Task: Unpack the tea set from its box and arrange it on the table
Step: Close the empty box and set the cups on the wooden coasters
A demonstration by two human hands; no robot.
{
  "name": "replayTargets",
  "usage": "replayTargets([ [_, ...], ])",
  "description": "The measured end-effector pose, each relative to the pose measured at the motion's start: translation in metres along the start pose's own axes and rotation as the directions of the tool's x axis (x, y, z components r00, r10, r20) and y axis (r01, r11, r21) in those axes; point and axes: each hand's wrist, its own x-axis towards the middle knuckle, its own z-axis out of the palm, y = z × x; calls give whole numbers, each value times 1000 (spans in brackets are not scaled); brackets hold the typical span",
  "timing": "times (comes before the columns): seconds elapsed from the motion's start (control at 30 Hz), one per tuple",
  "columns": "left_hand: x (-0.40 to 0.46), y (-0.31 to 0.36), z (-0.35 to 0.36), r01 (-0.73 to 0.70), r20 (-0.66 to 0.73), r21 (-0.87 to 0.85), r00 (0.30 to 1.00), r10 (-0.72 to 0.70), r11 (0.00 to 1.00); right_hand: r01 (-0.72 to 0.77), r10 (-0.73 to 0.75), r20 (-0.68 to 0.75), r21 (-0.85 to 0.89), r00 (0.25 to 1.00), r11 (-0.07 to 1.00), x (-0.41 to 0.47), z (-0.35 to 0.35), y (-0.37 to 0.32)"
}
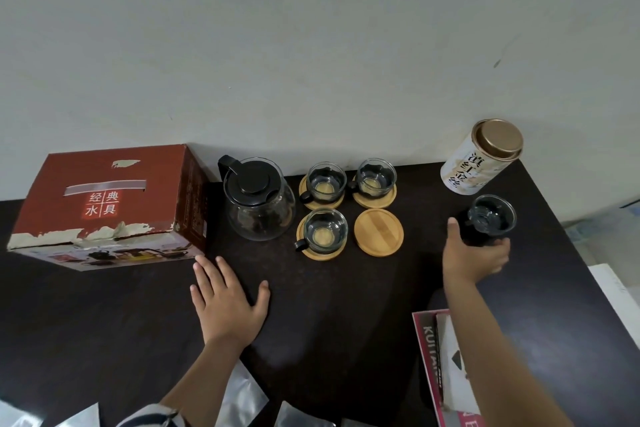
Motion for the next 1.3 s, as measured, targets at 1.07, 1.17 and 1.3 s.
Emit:
replayTargets([
  [1.07, 1, -2, 1, -5, -3, 12, 1000, 5, 1000, 64, -99, 402, 100, 910, 993, -114, 13, -7],
  [1.17, 1, -2, 1, -5, -9, 0, 1000, 5, 1000, 63, -100, 386, 107, 917, 992, -119, 23, -10],
  [1.3, 0, -2, 1, -10, -15, -3, 1000, 10, 1000, 58, -73, 374, 50, 924, 997, -121, 28, -6],
])
